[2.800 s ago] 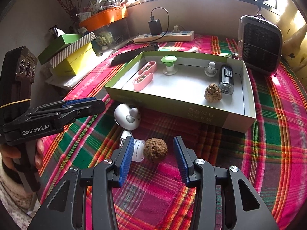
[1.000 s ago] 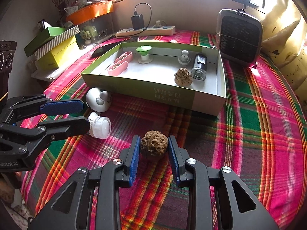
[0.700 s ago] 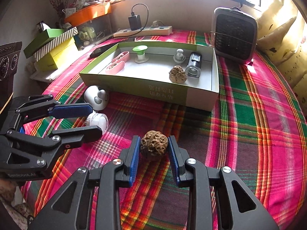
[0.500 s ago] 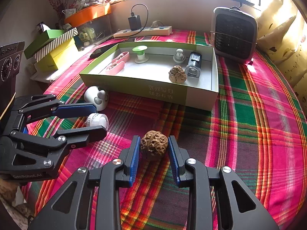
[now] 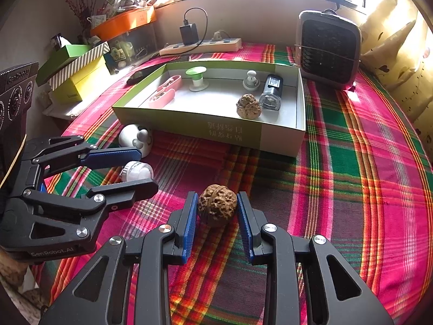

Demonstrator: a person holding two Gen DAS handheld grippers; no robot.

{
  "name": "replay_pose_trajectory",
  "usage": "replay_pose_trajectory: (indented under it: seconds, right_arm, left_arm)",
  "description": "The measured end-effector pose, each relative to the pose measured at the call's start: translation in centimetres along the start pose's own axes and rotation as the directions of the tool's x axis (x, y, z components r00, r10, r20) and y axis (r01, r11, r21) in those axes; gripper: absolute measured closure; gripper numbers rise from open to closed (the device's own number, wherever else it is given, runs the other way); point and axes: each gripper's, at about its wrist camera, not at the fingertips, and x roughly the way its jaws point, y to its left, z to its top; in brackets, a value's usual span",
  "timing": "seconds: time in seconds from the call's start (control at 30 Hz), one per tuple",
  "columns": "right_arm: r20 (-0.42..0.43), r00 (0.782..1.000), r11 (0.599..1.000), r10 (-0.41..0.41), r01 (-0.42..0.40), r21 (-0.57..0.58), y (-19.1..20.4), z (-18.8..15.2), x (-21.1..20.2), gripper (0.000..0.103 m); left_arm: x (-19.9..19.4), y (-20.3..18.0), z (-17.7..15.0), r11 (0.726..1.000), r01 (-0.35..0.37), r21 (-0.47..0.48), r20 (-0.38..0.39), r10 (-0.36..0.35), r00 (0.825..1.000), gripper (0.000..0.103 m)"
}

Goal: Organize objects
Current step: 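Carry the walnut into the box with the right tool while the left carries the white cap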

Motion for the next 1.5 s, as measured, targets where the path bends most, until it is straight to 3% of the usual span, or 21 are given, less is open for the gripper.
replay_pose_trajectory:
  seconds: [0.33, 0.93, 1.5]
  right_arm:
    - [0.003, 1.000, 1.000, 0.002, -0.002, 0.004, 0.0, 0.0, -0.1, 0.072]
    - [0.008, 1.000, 1.000, 0.000, 0.000, 0.011, -0.2, 0.0, -0.2, 0.072]
    - [0.013, 1.000, 1.000, -0.003, 0.002, 0.014, -0.2, 0.1, -0.3, 0.072]
  left_arm:
    - [0.0, 0.2, 0.0, 1.000, -0.021, -0.009, 0.000, 0.021, 1.000, 0.077]
    - [-0.1, -0.8, -0.3, 0.999, -0.020, 0.026, 0.012, 0.019, 1.000, 0.077]
    - [-0.3, -0.4, -0.1, 1.000, -0.019, -0.009, 0.022, 0.019, 1.000, 0.078]
